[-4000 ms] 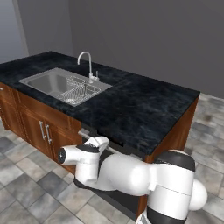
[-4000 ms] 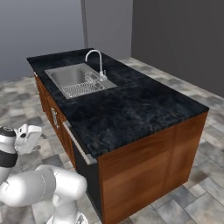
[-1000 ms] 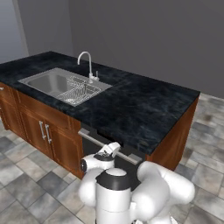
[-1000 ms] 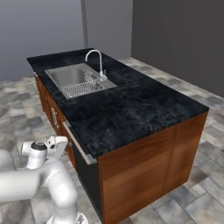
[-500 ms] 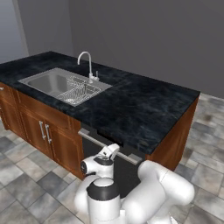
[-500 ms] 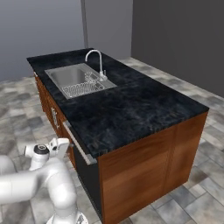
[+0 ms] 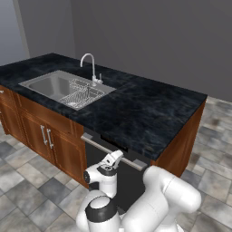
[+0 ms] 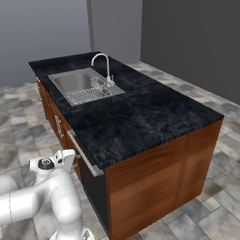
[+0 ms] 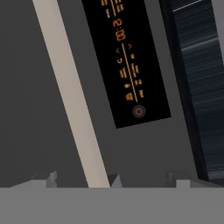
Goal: Open the dishwasher door and pull out the top rack.
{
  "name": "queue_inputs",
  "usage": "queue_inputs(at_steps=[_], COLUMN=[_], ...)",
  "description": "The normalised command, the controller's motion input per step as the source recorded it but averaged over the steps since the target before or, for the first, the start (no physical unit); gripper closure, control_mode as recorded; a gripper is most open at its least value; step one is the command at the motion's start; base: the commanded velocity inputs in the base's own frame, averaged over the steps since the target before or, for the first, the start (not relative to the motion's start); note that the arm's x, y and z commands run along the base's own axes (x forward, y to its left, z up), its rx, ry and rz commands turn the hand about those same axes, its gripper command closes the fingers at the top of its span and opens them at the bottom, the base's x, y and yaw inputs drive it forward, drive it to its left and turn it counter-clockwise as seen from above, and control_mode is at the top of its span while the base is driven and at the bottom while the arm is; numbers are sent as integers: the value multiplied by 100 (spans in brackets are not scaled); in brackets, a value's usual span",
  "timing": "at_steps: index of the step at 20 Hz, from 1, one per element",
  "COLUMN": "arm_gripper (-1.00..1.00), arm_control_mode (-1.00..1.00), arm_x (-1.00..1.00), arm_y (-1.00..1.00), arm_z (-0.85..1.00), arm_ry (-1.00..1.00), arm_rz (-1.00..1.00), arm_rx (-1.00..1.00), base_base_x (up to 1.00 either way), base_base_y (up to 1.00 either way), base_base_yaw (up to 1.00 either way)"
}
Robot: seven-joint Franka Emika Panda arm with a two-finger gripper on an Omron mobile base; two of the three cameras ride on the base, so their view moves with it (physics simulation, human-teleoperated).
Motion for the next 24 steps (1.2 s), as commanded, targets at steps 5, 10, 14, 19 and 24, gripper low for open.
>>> queue_inputs(at_steps=[5, 10, 14, 19, 24], arm_gripper=[-100, -100, -100, -100, -100], arm_control_mode=[-100, -100, -100, -100, -100], arm_x=[13, 16, 17, 21, 21], arm_y=[-4, -4, -6, -3, -2], arm_z=[-11, -8, -8, -10, -15], arm_ry=[-3, -4, -3, -1, 0], arm_rz=[0, 0, 0, 0, 0], arm_rx=[-3, -2, -2, -2, -2], base_base_x=[0, 0, 0, 0, 0], base_base_y=[0, 0, 0, 0, 0], base_base_yaw=[0, 0, 0, 0, 0])
